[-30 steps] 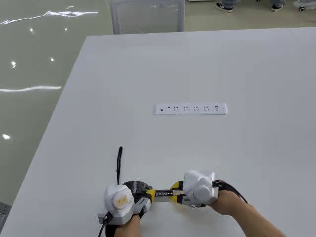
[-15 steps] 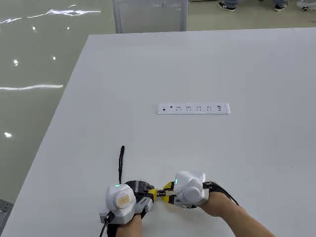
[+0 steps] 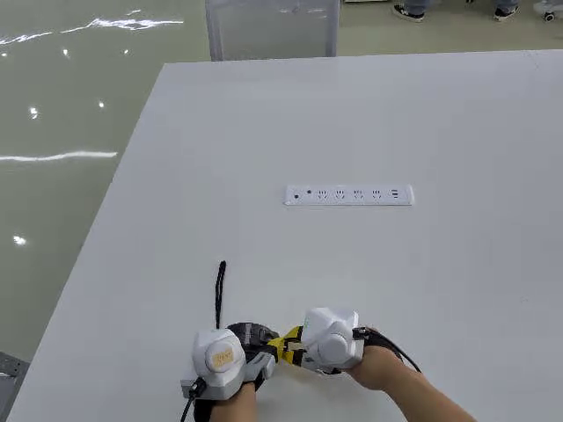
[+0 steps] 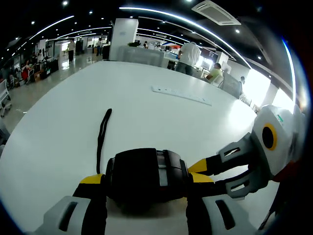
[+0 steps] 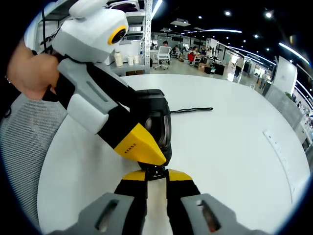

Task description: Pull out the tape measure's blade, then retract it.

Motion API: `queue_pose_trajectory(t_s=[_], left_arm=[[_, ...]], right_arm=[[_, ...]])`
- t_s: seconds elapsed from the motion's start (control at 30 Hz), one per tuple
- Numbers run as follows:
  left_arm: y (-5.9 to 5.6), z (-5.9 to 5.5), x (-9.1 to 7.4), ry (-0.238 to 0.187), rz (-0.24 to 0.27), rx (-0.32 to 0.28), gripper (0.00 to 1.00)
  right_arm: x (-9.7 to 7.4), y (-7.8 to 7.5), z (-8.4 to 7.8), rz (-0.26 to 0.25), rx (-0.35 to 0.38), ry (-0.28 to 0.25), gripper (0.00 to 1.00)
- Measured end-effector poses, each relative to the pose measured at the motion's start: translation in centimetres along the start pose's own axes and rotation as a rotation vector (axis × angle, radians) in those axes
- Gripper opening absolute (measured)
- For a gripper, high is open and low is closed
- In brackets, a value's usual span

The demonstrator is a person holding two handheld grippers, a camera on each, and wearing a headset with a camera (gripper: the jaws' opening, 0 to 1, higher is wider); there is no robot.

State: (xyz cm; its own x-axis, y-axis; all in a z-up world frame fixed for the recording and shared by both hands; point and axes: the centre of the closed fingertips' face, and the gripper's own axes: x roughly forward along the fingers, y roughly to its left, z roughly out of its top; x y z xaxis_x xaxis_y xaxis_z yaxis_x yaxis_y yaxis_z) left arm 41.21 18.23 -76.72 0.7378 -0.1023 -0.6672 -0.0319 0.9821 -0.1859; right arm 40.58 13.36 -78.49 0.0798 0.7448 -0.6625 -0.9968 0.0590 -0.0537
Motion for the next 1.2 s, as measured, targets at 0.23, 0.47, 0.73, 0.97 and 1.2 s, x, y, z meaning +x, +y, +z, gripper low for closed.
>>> queue_pose_trajectory(t_s=[0.23, 0.47, 0.73, 0.97, 1.2], left_arm=[[-0.1, 0.0, 0.0, 0.005, -0.006, 0.013, 0.64], [-0.4, -0.3, 0.0, 0.005, -0.006, 0.068, 0.65], [-0.4, -0.2, 0.2, 0.001, 0.001, 0.077, 0.65], [-0.5, -0.1, 0.0, -0.002, 0.004, 0.078, 0.66], [-0.4, -0.2, 0.1, 0.004, -0.008, 0.081, 0.66]], right_arm=[[0.2, 0.1, -0.3, -0.011, -0.002, 0.007, 0.13], [0.4, 0.3, -0.6, -0.03, 0.013, 0.016, 0.14], [0.4, 0.2, -0.6, -0.043, -0.003, 0.019, 0.15], [0.2, 0.3, -0.7, -0.043, 0.041, 0.022, 0.15], [-0.6, 0.0, -0.6, -0.055, 0.064, 0.02, 0.22]])
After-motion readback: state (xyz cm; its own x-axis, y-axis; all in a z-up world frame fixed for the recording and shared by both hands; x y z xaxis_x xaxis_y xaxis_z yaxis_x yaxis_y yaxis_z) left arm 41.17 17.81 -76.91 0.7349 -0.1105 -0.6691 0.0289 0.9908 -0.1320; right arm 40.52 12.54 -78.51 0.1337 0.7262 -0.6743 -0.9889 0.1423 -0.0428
